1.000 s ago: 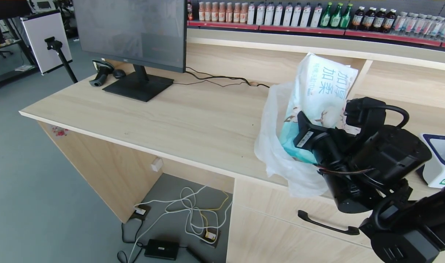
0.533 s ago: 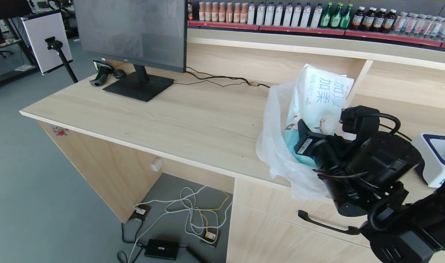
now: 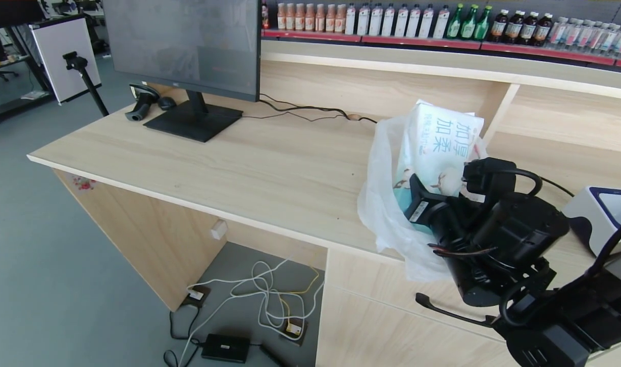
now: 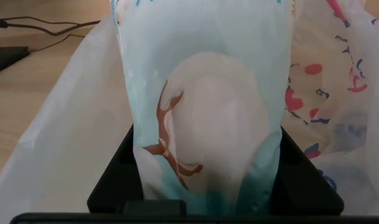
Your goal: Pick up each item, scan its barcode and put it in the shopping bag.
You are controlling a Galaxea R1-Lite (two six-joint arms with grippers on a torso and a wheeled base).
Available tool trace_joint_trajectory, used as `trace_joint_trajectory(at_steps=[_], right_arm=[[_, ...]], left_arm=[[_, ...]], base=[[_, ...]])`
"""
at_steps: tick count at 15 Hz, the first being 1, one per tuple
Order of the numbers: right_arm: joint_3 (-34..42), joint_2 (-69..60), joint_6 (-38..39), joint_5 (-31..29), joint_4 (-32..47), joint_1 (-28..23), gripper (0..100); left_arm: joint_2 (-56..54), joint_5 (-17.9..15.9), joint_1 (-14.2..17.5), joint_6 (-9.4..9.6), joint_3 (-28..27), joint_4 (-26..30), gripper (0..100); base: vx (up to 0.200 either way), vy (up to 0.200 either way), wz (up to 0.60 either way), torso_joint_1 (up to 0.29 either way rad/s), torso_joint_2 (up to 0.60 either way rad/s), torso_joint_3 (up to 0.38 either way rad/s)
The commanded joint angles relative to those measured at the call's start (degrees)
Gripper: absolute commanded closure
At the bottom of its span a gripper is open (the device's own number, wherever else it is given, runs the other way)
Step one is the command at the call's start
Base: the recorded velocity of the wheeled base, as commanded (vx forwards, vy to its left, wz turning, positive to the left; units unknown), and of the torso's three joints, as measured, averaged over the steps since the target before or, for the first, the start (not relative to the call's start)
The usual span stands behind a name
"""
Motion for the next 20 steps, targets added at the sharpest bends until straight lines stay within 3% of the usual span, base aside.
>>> trace_joint_trajectory(at_steps=[1,4,5,20], right_arm=[[-0.53,2.76,0.03,-0.01,0.4,0.09,100],[-1.41,3.82,0.21,-0.01,0.4,0.0,100],[-1.68,3.82,0.21,-0.01,0.4,0.0,0],[-3.0,-2.6,0.39,3.68,-0.21,-2.9,0]], left_arm=[[0.0,0.04,0.0,-0.04,0.0,-0.02,0],[0.0,0.04,0.0,-0.04,0.0,-0.02,0],[0.0,0.04,0.0,-0.04,0.0,-0.02,0],[0.0,0.04,0.0,-0.04,0.0,-0.02,0]], base=[[0.0,0.0,0.0,0.0,0.0,0.0],[0.0,0.0,0.0,0.0,0.0,0.0],[0.0,0.0,0.0,0.0,0.0,0.0],[0.0,0.0,0.0,0.0,0.0,0.0]])
